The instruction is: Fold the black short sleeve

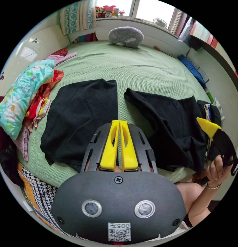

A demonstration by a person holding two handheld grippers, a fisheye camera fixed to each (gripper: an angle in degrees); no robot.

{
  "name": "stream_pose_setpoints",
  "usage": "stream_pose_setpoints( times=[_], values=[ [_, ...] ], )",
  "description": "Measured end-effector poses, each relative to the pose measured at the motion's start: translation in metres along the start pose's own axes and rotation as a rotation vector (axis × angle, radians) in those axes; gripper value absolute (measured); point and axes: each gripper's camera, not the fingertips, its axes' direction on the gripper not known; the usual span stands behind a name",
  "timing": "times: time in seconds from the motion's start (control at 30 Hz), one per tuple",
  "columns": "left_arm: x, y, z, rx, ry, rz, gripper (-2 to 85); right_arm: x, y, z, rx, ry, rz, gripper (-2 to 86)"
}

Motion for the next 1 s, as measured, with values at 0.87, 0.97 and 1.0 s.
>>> stream_pose_setpoints(
  times=[0.87,0.97,1.0],
  values=[
    [-0.056,0.004,-0.010,0.120,0.235,0.174,5.0,-0.034,0.017,0.091,-0.380,0.264,-0.109,1.2],
    [-0.049,0.006,-0.006,0.101,0.244,0.238,7.4,-0.022,0.008,0.055,-0.209,0.173,-0.026,-1.2],
    [-0.048,0.007,-0.006,0.106,0.247,0.240,7.6,-0.020,0.007,0.045,-0.164,0.156,-0.013,-1.3]
  ],
)
